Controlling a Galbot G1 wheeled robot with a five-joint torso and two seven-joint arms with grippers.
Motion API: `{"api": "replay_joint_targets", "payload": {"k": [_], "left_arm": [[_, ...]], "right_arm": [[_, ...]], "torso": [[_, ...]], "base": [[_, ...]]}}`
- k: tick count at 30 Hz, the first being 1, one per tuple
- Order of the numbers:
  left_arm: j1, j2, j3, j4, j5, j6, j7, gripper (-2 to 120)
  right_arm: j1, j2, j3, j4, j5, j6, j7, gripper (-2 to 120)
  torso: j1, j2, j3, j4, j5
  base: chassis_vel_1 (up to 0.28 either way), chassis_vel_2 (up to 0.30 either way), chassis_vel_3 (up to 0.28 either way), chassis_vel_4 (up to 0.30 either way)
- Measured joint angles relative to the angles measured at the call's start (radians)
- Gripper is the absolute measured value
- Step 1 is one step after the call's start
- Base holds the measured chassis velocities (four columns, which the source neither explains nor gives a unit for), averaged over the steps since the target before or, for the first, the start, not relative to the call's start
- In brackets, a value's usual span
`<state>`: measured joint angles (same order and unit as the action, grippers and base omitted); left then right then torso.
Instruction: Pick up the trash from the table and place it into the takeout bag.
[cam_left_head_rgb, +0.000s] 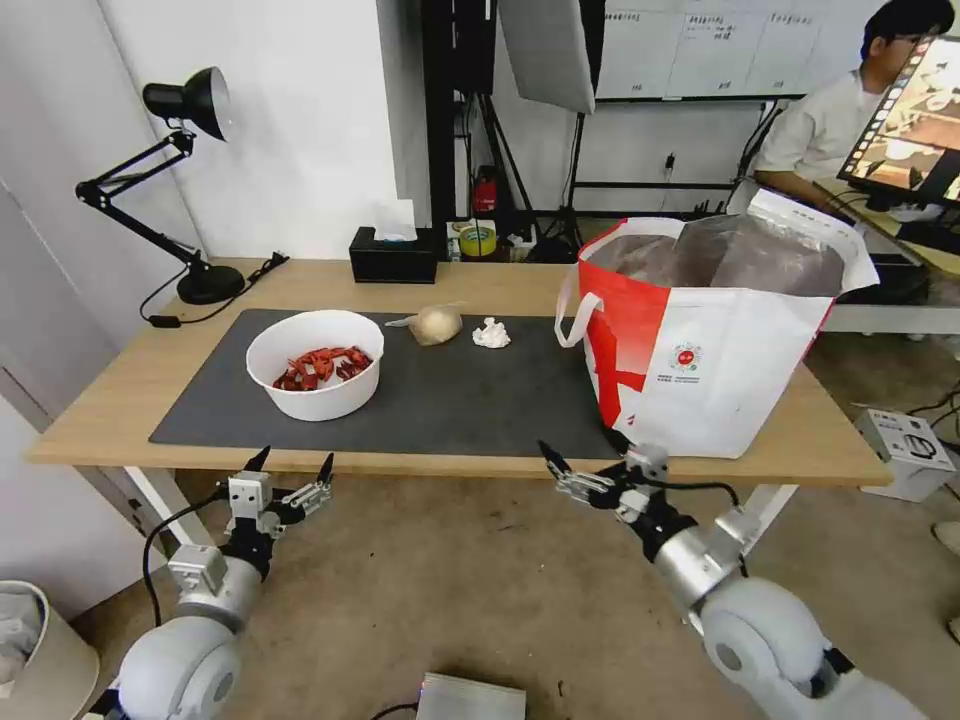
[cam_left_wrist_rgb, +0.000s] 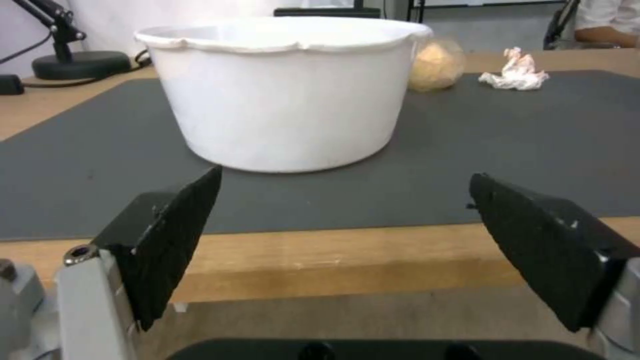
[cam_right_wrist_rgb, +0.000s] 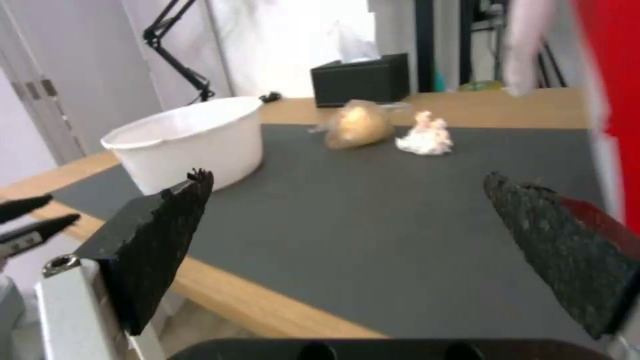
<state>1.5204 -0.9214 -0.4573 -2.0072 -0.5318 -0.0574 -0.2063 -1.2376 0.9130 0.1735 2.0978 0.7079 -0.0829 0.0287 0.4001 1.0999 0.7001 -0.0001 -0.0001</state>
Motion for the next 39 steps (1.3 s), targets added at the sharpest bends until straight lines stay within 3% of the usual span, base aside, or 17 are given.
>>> {"api": "replay_joint_targets", "payload": {"k": [8, 22, 24, 33, 39], "left_arm": [[0.003, 0.001, -0.004, -0.003, 0.000, 0.001, -0.002, 100], [0.008, 0.012, -0.010, -0.007, -0.001, 0.003, -0.005, 100], [0.009, 0.012, -0.012, -0.008, -0.001, 0.003, -0.005, 100], [0.003, 0.013, -0.004, 0.001, -0.001, 0.004, -0.008, 100], [0.001, 0.004, 0.001, 0.010, 0.001, 0.004, -0.008, 100]], "right_arm": [[0.208, 0.035, -0.138, -0.067, 0.035, -0.084, 0.094, 100], [0.444, 0.143, -0.274, -0.164, 0.114, -0.221, 0.292, 100], [0.484, 0.176, -0.302, -0.191, 0.146, -0.238, 0.358, 100], [0.598, 0.277, -0.378, -0.291, 0.151, -0.248, 0.474, 100], [0.682, 0.350, -0.410, -0.379, 0.137, -0.310, 0.598, 100]], "torso": [[0.000, 0.000, 0.000, 0.0002, 0.0000], [0.000, 0.000, 0.000, 0.0001, -0.0001], [0.000, 0.000, 0.000, 0.0001, 0.0000], [0.000, 0.000, 0.000, 0.0001, 0.0000], [0.000, 0.000, 0.000, 0.0002, 0.0000]], "base": [[0.000, 0.000, 0.000, 0.000], [0.000, 0.000, 0.000, 0.000], [0.000, 0.000, 0.000, 0.000], [0.000, 0.000, 0.000, 0.000], [0.000, 0.000, 0.000, 0.000]]}}
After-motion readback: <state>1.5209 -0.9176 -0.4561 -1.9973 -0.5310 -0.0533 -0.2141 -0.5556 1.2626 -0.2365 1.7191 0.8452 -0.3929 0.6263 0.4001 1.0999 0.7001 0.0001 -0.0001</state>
